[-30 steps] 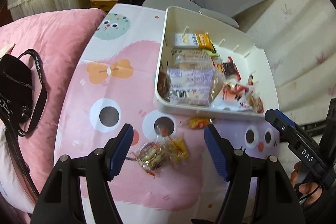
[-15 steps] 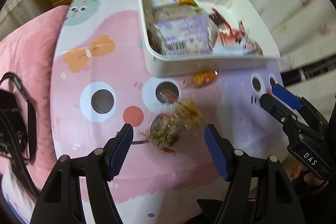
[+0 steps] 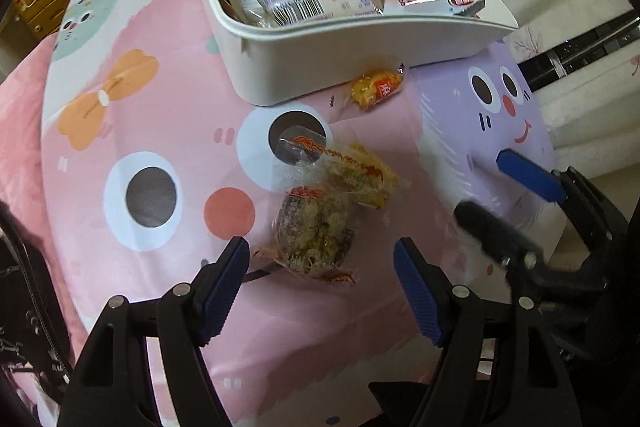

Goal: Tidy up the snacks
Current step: 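Grasp the clear nut bag with the left tool while the right tool grasps a small yellow pack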

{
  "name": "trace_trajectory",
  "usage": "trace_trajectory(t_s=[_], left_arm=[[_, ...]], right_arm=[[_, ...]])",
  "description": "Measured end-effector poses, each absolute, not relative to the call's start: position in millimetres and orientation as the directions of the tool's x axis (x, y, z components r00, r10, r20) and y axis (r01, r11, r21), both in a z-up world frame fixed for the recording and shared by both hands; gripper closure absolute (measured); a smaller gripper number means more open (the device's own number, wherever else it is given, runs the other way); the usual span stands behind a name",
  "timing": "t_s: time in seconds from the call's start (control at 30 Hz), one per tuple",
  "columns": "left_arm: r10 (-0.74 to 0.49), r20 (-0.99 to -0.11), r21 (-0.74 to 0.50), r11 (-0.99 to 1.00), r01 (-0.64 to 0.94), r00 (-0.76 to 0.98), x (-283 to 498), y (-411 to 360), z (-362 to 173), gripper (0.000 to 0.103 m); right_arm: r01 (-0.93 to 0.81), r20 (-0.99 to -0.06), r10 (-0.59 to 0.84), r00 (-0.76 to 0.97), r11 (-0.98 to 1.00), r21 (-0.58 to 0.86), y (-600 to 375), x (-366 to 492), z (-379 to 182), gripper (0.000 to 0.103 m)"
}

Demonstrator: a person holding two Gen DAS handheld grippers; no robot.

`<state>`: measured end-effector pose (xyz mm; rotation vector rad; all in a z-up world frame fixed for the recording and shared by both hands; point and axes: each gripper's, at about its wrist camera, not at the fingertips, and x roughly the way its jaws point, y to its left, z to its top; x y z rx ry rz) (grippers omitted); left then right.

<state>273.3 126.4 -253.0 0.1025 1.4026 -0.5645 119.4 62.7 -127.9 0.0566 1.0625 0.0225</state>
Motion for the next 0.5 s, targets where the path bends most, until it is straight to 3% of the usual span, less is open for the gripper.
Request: trace_trajectory(t_s=[0.3,0.5], left_arm=[[-0.307,-0.949,-0.237,0.842,0.485,0.07,282,122,-271,0.03],[-0.308,-0.948,-0.233,0.843,0.484,0.08,285,117,-276,0.036]], right_arm=[[-0.01,-0.877,0.021,0.479,1.0,0.018,82,107,-149,0.036],[-0.038,-0.874,-0.001,0.487,0.999,-0.023,94,106,-160,0.036]])
